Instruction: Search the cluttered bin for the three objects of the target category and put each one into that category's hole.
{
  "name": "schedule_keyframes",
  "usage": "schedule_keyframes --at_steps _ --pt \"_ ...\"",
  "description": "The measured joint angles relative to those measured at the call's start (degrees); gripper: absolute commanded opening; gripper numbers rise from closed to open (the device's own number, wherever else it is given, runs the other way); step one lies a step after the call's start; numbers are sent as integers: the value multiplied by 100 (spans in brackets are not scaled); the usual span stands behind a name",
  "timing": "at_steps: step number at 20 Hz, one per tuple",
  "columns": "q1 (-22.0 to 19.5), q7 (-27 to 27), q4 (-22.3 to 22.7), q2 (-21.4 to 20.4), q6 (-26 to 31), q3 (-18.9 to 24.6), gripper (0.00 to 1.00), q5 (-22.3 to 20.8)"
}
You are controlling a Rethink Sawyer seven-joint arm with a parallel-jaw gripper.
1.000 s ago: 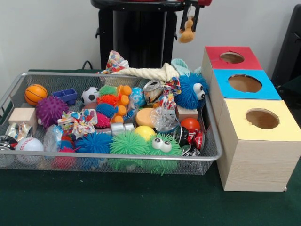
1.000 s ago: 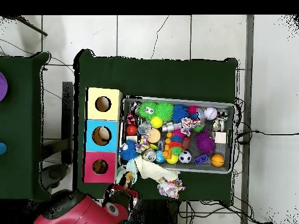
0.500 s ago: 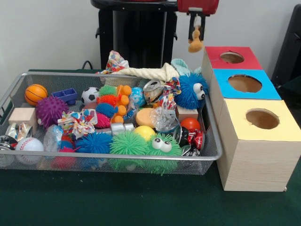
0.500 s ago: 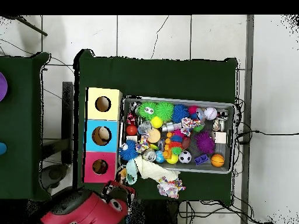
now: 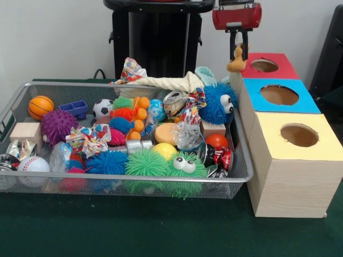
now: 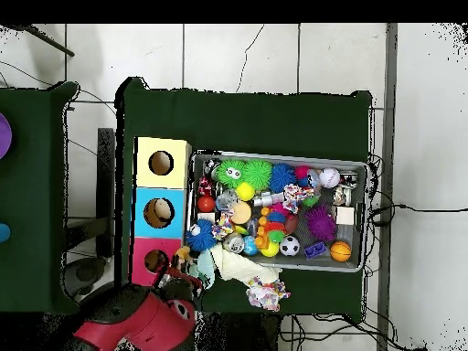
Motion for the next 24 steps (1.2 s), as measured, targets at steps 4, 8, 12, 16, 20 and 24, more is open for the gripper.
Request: schedule_keyframes --at_steps 4,8,12,16,20,24 --pt "-51 0 8 -408 46 197 0 -100" --pt "19 0 9 -652 19 217 0 -104" --pt "55 0 10 -698 -75 218 0 -102" --pt "57 0 10 -731 -164 218 0 -102" --pt "56 0 10 -733 -271 218 0 -102" --pt "55 0 10 -733 -275 218 0 -104"
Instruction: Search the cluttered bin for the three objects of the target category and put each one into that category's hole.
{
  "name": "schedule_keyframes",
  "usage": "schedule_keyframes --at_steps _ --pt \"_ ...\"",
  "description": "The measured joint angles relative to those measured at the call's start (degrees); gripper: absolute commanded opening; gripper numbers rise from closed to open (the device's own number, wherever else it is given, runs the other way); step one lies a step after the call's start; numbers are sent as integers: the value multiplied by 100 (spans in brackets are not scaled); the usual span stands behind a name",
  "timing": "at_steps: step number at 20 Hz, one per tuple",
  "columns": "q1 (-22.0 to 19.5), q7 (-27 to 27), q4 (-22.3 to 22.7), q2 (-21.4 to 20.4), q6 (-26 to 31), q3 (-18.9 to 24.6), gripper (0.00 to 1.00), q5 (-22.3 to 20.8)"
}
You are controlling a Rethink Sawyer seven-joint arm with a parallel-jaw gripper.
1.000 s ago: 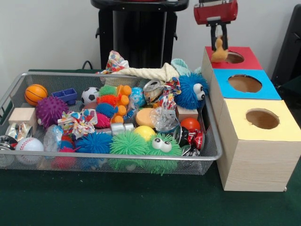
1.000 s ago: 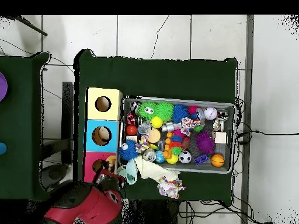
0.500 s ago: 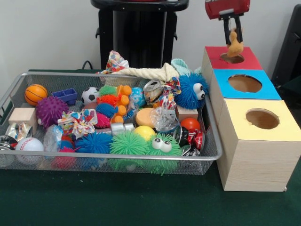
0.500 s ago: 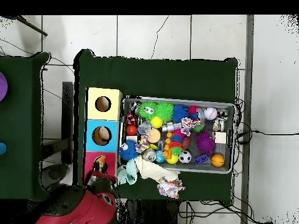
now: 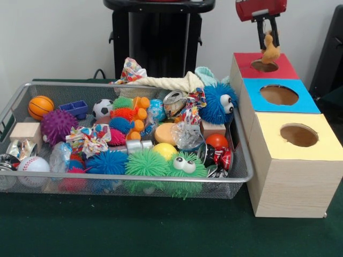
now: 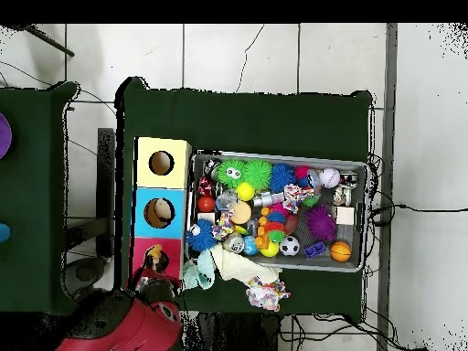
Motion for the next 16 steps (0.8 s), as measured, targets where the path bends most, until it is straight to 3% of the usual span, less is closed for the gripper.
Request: schedule_keyframes --at_steps 9,16 --pt "-3 0 0 -1 0 32 0 -19" --pt "-65 0 -1 2 67 435 0 -148"
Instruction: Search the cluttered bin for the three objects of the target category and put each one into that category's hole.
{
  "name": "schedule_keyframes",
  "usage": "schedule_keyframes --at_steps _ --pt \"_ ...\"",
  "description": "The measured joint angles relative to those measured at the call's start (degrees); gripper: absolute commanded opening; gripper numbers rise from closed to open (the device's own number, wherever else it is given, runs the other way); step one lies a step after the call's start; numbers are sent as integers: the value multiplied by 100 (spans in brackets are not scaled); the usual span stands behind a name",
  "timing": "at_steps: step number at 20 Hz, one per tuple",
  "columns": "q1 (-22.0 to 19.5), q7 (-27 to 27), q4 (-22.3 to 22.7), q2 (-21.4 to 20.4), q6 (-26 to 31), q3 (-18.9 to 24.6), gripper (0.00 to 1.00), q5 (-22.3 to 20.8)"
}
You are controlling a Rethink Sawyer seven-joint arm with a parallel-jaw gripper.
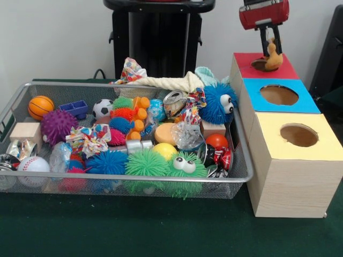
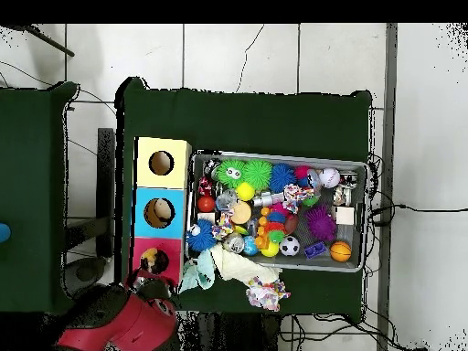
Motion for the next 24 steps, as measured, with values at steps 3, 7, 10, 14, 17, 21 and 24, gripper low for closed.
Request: schedule_keyframes --at_steps 3,7,10,14,17,21,24 --pt "-6 0 0 -1 93 144 0 -34" --pt "-24 0 2 -8 360 295 0 -118" --pt "-37 0 1 -11 448 302 0 -187" --pt "-37 0 1 -8 448 303 0 -220" --pt "-22 0 0 19 450 293 0 -224" --pt "64 0 -2 153 448 218 0 -220" --pt "108 0 -18 267 450 175 0 -213"
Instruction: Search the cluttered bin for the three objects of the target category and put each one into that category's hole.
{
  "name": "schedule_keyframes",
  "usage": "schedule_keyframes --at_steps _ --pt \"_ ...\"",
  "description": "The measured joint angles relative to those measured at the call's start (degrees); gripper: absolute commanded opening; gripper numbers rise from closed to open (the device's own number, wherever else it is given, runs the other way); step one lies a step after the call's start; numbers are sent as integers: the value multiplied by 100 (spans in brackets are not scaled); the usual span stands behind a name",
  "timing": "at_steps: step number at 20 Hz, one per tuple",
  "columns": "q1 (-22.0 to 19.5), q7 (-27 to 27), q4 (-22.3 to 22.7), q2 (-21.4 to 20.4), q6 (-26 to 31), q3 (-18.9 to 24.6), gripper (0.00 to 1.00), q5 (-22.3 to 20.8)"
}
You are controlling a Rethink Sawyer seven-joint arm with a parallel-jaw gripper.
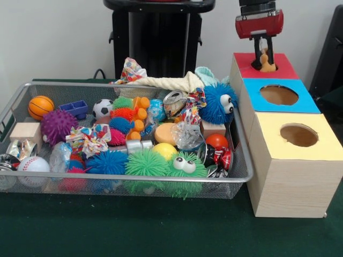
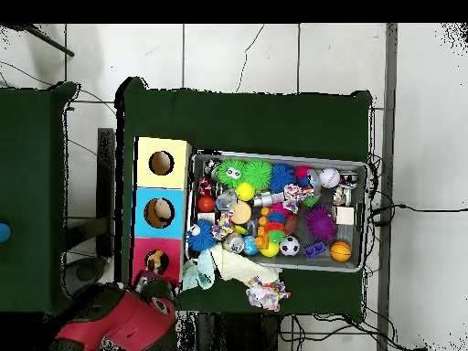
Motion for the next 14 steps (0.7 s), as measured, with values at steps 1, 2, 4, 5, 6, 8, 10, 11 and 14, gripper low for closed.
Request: schedule_keyframes --at_steps 1,2,4,5,6,8,10,11,14 --pt "8 0 -7 18 -2 -17 0 4" --pt "13 0 -11 26 -6 -26 0 4" --pt "44 0 -33 83 -47 -92 0 12" --pt "49 0 -36 96 -55 -102 0 13" --pt "54 0 -39 109 -62 -113 0 14" --pt "68 0 -63 144 -75 -133 100 31" --pt "71 0 -85 136 -80 -132 100 42" --pt "88 0 -127 143 -95 -146 100 52" --pt "133 0 -160 238 -182 -223 100 55"
